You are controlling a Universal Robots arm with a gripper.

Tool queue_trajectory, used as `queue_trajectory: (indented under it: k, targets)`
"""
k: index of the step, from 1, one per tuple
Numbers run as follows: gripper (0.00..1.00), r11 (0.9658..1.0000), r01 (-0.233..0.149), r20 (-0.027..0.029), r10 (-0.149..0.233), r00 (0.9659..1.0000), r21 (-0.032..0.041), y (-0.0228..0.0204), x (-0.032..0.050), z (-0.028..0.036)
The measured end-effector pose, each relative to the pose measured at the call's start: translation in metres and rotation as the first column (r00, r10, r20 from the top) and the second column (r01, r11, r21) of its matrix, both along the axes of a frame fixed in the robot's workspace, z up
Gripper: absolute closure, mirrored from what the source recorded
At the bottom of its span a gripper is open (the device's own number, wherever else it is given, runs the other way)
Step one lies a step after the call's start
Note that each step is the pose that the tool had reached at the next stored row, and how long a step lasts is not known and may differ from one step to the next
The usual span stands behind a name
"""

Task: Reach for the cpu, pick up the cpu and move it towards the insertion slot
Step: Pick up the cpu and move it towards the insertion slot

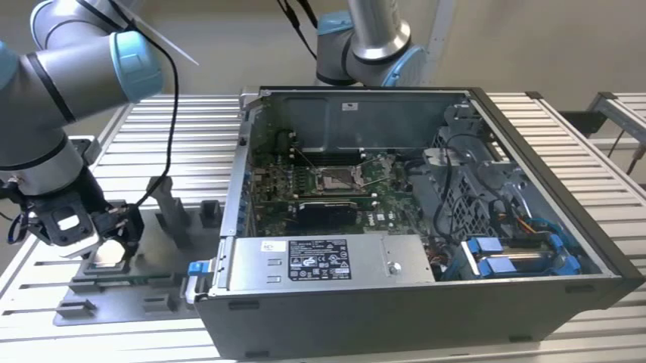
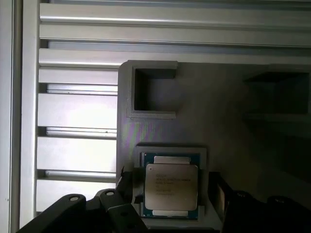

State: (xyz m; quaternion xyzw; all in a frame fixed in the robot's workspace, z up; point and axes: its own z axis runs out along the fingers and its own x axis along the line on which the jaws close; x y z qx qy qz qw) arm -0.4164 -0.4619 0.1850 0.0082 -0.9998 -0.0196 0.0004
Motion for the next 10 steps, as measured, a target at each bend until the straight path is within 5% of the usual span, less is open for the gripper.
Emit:
queue_trajectory:
  k: [4, 5, 10]
  targets:
    - [0.0, 1.0, 0.0, 0.0, 0.0, 1.0, 0.0, 0.0, 0.0, -0.0002]
    - [1.0, 1.0, 0.0, 0.0, 0.0, 1.0, 0.0, 0.0, 0.0, -0.0002]
    - [1.0, 1.0, 0.0, 0.0, 0.0, 1.0, 0.0, 0.0, 0.0, -0.0004]
